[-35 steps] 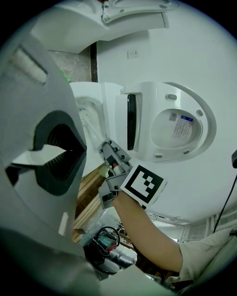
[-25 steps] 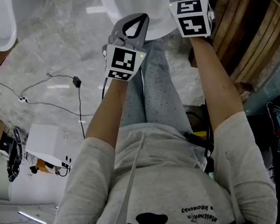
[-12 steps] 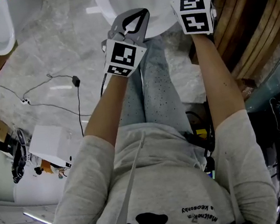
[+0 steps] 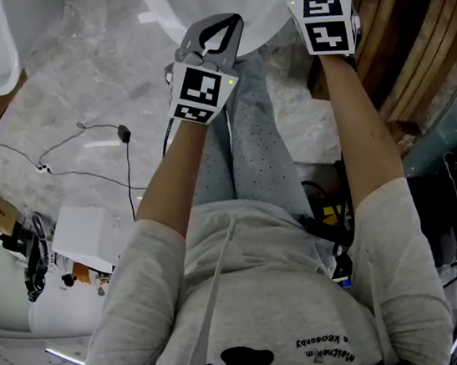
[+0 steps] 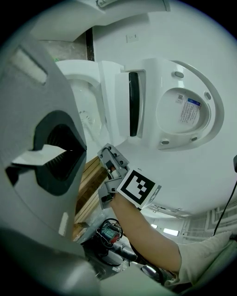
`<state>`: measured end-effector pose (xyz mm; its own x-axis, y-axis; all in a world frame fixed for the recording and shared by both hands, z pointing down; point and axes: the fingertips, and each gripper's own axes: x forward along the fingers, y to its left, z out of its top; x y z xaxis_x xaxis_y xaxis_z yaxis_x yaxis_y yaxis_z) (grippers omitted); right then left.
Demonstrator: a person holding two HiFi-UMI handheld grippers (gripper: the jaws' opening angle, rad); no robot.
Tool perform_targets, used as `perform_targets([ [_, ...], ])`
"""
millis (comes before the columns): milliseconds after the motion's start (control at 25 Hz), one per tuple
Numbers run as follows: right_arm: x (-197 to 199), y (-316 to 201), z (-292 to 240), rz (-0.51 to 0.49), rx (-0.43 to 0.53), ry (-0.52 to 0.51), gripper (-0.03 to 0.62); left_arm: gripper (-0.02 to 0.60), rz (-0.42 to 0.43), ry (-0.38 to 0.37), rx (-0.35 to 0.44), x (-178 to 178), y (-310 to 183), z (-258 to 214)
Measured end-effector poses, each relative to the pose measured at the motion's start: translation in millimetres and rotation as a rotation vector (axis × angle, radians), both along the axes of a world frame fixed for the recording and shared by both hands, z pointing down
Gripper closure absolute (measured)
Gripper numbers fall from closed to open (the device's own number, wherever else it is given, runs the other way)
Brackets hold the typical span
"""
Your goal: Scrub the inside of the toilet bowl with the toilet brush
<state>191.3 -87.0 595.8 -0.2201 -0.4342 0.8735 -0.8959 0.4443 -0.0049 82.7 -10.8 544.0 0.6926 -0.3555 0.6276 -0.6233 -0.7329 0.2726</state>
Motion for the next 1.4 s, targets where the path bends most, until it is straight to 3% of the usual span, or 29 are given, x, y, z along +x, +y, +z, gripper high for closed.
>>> perform_targets([
  [600,23,31,2,0.082,-0.025,-0.009,0.431,0.58,0.042,0.01,0.01,10,13,-6],
  [1400,6,90,6,0.116,-0.083,0.039,0.433,0.58,0.061,0.027,0.014,-15,43,-12],
])
